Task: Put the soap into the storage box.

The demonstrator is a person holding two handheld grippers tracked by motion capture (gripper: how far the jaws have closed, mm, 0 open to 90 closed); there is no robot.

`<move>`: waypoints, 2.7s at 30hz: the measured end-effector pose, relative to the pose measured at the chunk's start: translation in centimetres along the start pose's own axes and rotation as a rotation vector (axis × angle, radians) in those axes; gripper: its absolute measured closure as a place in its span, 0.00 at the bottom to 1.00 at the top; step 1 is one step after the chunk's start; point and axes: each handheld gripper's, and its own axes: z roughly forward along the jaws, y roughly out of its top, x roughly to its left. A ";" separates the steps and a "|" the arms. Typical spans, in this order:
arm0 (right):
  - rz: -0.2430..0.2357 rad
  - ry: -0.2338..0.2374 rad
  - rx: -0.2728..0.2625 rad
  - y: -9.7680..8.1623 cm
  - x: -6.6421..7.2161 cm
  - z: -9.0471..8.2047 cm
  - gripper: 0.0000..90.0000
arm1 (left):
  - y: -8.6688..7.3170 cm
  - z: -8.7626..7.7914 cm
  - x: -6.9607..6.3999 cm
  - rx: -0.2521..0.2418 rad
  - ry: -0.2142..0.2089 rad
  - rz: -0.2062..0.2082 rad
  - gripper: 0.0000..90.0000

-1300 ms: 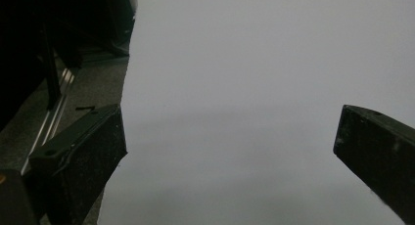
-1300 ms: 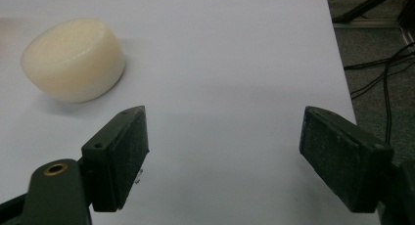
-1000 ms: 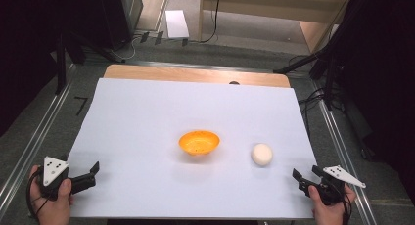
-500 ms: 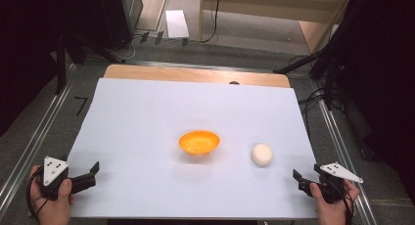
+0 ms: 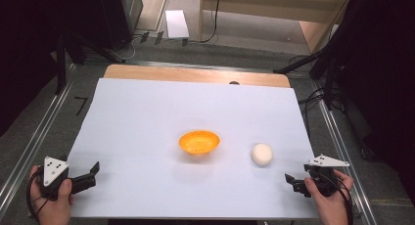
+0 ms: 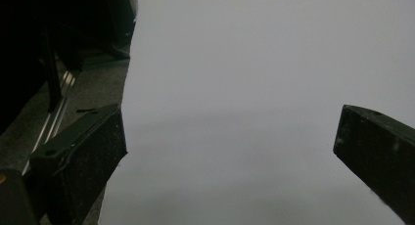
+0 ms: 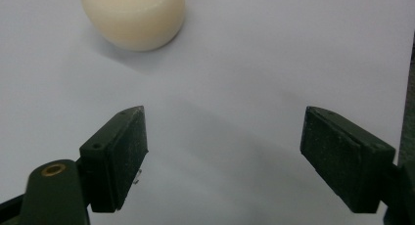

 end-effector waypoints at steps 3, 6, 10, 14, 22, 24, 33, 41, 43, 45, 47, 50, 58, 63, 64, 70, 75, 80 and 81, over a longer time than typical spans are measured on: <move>0.000 -0.008 0.033 0.4 0.2 0.2 0.19 | 0.0 0.0 0.0 0.002 0.003 0.003 0.00; 0.015 0.006 0.069 0.8 0.2 0.3 0.18 | 0.0 0.0 -0.1 0.002 0.008 0.005 0.00; 0.030 0.025 0.105 1.2 0.0 0.8 0.16 | 0.0 0.0 -0.1 0.003 0.009 0.008 0.00; 0.020 0.043 0.137 1.6 0.2 1.3 0.15 | 0.0 0.0 -0.1 0.002 0.012 0.010 0.00; -0.007 0.059 0.186 2.8 1.0 2.5 0.12 | 0.0 0.0 -0.2 0.001 0.012 0.011 0.00; -0.005 0.065 0.191 3.0 1.2 2.8 0.11 | 0.0 0.0 -0.2 0.001 0.012 0.011 0.00; -0.034 0.079 0.193 4.6 2.4 3.8 0.11 | 0.0 0.0 -0.2 0.001 0.011 0.013 0.00; -0.049 0.088 0.189 5.7 3.2 4.3 0.11 | 0.0 0.0 -0.2 0.001 0.011 0.015 0.00; -0.051 0.088 0.190 5.9 3.4 4.4 0.11 | 0.0 0.0 -0.2 0.002 0.011 0.016 0.00; -0.044 0.089 0.193 6.1 3.5 4.6 0.11 | 0.0 0.0 -0.2 0.002 0.011 0.016 0.00; -0.040 0.090 0.193 6.3 3.6 4.8 0.11 | 0.0 0.0 -0.2 0.002 0.011 0.017 0.00; -0.035 0.091 0.191 6.5 3.7 5.0 0.12 | 0.0 0.0 -0.2 0.002 0.011 0.018 0.00; -0.011 0.085 0.180 6.9 4.0 5.6 0.14 | 0.0 0.0 -0.2 0.003 0.011 0.021 0.00; -0.004 0.084 0.181 7.2 4.2 5.8 0.15 | 0.0 0.0 -0.2 0.004 0.011 0.021 0.00; 0.000 0.084 0.183 7.3 4.3 5.8 0.15 | 0.0 0.0 -0.2 0.004 0.010 0.021 0.00; 0.008 0.074 0.185 7.6 4.5 6.2 0.18 | 0.0 0.0 -0.2 0.004 0.010 0.021 0.00; 0.018 0.084 0.185 7.8 4.5 6.6 0.19 | 0.0 0.0 -0.2 0.004 0.010 0.021 0.00; 0.037 0.079 0.182 8.1 4.7 7.0 0.22 | 0.0 0.0 -0.2 0.004 0.009 0.022 0.00; 0.038 0.079 0.176 8.2 4.7 7.1 0.23 | 0.0 0.0 -0.2 0.003 0.010 0.021 0.00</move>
